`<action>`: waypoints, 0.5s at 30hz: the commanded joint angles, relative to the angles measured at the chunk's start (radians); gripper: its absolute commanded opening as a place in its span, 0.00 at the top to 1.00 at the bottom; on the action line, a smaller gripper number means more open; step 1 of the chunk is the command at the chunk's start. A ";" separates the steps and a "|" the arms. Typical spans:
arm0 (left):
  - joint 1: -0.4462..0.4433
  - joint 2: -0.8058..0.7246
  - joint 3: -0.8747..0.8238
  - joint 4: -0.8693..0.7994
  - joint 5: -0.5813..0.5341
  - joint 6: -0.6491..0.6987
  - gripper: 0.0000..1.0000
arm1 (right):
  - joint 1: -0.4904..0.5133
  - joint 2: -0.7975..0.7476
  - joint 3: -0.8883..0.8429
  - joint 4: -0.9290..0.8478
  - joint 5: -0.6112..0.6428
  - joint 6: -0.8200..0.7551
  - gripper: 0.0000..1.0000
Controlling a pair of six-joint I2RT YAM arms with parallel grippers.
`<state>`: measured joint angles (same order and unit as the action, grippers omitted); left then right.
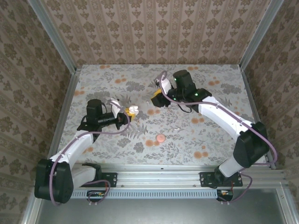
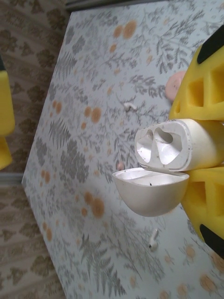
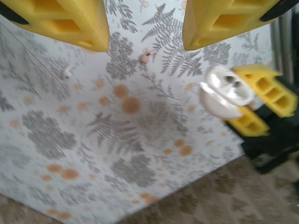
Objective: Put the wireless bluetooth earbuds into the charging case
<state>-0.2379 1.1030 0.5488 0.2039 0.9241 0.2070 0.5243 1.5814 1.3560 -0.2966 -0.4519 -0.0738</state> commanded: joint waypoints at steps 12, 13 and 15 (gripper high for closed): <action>0.083 -0.017 -0.035 0.136 -0.129 -0.158 0.84 | 0.021 0.399 0.455 -0.409 0.389 0.437 0.57; 0.084 -0.018 -0.036 0.135 -0.134 -0.158 0.84 | 0.026 0.421 0.479 -0.424 0.403 0.449 0.57; 0.084 -0.015 -0.034 0.133 -0.141 -0.159 0.84 | 0.035 0.475 0.542 -0.464 0.429 0.478 0.57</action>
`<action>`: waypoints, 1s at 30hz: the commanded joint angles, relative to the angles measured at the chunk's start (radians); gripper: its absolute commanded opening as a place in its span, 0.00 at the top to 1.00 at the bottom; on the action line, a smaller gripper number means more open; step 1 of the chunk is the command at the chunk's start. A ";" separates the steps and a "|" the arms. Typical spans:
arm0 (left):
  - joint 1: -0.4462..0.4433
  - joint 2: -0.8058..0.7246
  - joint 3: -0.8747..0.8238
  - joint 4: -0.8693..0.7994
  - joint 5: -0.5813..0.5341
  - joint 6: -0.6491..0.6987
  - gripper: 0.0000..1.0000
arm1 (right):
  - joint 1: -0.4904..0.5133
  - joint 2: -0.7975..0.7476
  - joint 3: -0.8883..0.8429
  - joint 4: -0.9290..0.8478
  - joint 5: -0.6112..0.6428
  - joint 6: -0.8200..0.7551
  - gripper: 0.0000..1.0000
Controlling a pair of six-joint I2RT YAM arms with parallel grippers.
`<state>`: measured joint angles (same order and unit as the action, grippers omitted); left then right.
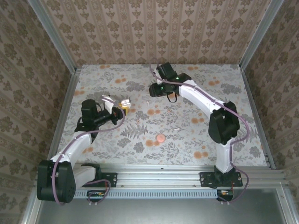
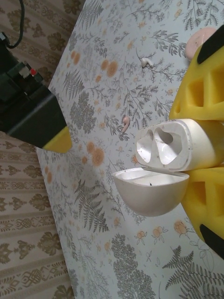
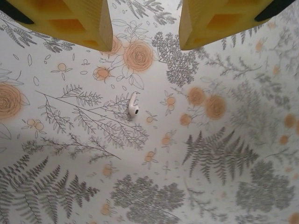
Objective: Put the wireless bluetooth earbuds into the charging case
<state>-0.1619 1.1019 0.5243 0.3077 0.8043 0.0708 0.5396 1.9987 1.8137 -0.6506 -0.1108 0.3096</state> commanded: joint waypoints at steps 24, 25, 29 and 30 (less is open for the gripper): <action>0.010 -0.016 -0.004 -0.012 -0.071 -0.002 0.84 | 0.074 0.521 0.582 -0.322 0.161 0.084 0.57; 0.010 -0.015 -0.004 -0.013 -0.072 -0.002 0.84 | 0.073 0.528 0.588 -0.321 0.169 0.079 0.57; 0.010 -0.016 -0.004 -0.013 -0.074 0.000 0.84 | 0.073 0.550 0.596 -0.313 0.182 0.070 0.59; 0.010 -0.016 -0.004 -0.012 -0.075 0.000 0.84 | 0.074 0.554 0.596 -0.309 0.179 0.068 0.59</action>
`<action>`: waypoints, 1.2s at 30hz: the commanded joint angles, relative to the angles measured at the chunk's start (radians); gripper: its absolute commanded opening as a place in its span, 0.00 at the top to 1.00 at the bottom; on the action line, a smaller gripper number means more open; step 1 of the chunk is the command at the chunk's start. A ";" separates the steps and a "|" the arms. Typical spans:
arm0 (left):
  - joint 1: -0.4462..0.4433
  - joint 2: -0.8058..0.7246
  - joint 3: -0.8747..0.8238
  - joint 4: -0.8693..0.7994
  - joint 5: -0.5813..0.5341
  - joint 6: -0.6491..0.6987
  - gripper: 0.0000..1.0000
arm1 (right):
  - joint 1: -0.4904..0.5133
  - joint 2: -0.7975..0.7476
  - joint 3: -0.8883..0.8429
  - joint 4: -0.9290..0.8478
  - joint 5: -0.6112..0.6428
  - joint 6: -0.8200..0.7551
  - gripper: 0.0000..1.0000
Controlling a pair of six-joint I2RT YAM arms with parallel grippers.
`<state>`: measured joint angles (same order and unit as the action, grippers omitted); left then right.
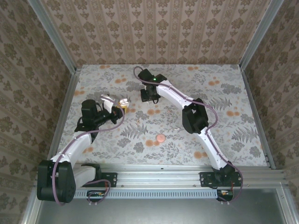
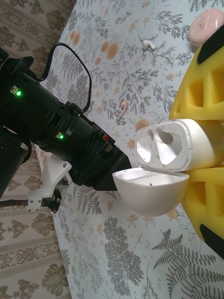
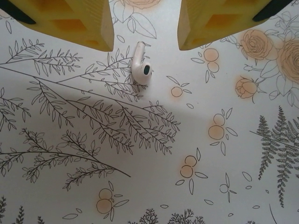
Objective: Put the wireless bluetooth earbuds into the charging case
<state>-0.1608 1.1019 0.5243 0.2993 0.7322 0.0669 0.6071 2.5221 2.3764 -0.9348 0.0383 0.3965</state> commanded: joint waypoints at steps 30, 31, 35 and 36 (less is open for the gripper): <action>0.007 -0.014 -0.003 -0.012 -0.016 0.001 0.84 | 0.008 0.125 0.052 0.060 0.004 -0.049 0.67; 0.007 -0.013 -0.003 -0.013 -0.015 0.002 0.84 | 0.008 0.128 0.055 0.059 0.004 -0.048 0.68; 0.006 -0.013 -0.002 -0.019 -0.018 0.006 0.84 | 0.008 0.131 0.069 0.031 0.013 -0.052 0.70; 0.006 -0.011 -0.002 -0.019 -0.018 0.006 0.84 | 0.008 0.129 0.070 0.025 0.016 -0.051 0.71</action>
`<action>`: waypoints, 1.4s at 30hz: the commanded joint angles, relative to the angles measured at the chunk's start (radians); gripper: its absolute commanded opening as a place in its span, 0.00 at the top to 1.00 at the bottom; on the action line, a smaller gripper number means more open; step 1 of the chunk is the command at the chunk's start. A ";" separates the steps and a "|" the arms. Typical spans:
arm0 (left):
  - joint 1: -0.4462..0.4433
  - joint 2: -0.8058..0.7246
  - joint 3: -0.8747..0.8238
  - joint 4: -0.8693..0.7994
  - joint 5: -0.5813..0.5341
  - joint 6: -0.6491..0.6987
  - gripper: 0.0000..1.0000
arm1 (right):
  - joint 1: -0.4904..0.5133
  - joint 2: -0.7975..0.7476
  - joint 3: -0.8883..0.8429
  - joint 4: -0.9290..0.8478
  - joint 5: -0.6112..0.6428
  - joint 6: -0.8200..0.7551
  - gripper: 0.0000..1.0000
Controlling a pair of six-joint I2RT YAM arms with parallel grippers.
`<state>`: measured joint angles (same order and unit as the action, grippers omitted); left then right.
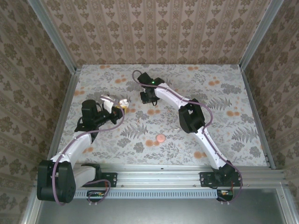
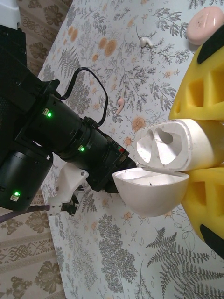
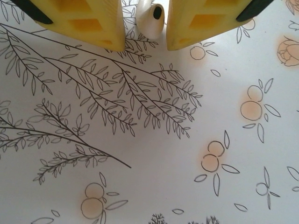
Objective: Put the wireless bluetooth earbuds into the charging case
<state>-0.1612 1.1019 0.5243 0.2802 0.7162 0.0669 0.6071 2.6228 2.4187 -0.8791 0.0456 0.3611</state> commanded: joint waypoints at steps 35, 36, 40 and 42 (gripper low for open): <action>-0.138 0.044 0.013 0.034 -0.114 0.018 0.85 | 0.010 -0.429 -0.602 0.338 0.036 0.061 0.82; -0.160 0.057 0.014 0.056 -0.131 0.013 0.85 | 0.005 -0.471 -0.660 0.398 0.030 0.076 0.82; -0.221 0.121 0.002 0.158 -0.198 -0.032 0.85 | -0.016 -0.588 -0.836 0.525 0.002 0.117 0.82; -0.241 0.156 -0.010 0.214 -0.220 -0.053 0.85 | -0.027 -0.659 -0.922 0.593 -0.010 0.134 0.82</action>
<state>-0.3847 1.2289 0.5247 0.3748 0.5579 0.0574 0.6003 2.0579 1.5818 -0.4301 0.0673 0.4427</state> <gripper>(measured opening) 0.198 0.180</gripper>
